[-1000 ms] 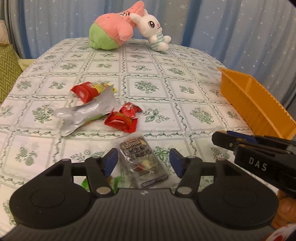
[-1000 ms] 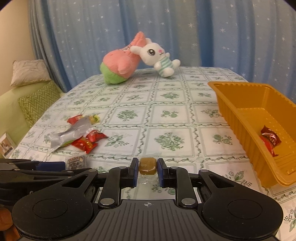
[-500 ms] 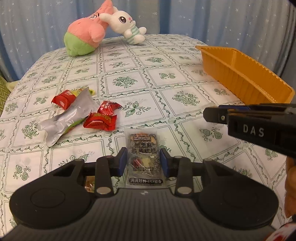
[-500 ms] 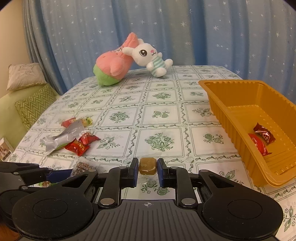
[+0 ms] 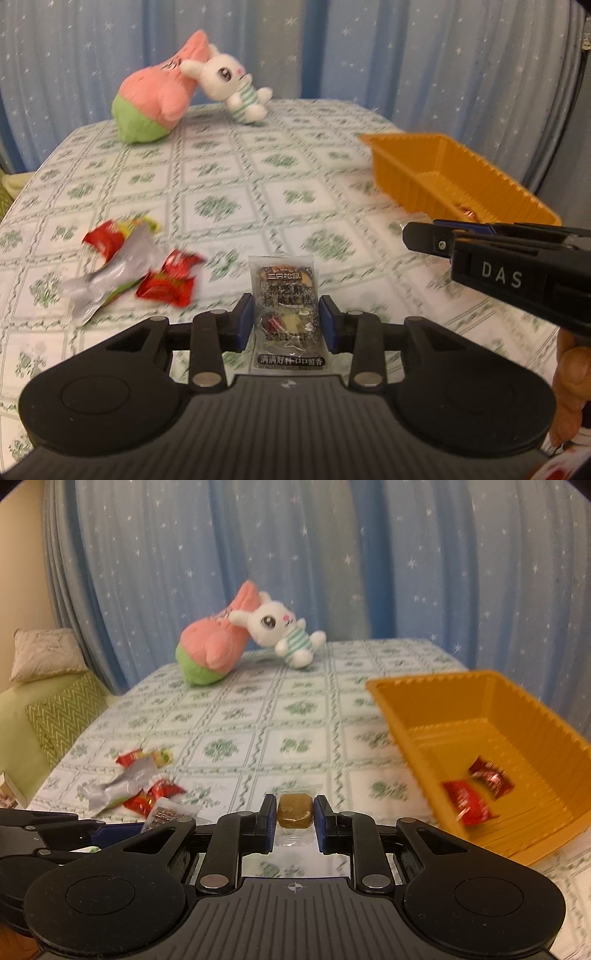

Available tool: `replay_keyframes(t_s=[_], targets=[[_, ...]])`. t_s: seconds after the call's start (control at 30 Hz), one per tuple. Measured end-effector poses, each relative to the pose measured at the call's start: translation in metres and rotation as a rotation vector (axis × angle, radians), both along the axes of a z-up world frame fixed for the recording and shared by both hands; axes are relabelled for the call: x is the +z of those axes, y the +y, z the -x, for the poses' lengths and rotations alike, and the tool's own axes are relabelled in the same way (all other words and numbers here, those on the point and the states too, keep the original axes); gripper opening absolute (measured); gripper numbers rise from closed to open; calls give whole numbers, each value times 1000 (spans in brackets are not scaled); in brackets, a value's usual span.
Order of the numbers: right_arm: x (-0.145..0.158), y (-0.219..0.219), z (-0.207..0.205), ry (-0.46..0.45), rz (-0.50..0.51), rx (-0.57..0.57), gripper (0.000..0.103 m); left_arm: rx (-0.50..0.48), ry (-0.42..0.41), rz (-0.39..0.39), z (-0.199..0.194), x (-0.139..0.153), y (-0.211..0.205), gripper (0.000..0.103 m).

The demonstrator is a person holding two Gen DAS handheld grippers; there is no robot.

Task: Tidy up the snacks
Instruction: 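Carry the packet and caramel to the orange tray and release both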

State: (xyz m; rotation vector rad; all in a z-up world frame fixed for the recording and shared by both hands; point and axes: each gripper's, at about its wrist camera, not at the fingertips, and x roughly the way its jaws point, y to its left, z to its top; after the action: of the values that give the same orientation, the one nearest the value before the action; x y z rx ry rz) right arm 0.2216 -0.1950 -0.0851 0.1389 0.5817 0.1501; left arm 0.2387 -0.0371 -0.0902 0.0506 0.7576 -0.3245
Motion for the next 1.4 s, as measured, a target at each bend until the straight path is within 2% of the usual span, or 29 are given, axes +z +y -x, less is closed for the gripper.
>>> replay_keyframes(t_s=[0.37,0.6,0.83,1.07,1.4], targets=[[28,-70,3,-53,-12,-137,22,-75,-72,71,-6,36,-54,34],[39,-115,6,-51,-2,-199,22,-141,-92,117,-12,53,-96,34],[39,-155,5,-11,2,-241,22,-187,-63,155,-30,52,-127,34],[29,-183,0,8,-18,-269,22,-227,-52,150,-44,44,-152,34],[20,-190,-10,45,-28,-272,22,-254,-40,154,-61,38,-170,34]])
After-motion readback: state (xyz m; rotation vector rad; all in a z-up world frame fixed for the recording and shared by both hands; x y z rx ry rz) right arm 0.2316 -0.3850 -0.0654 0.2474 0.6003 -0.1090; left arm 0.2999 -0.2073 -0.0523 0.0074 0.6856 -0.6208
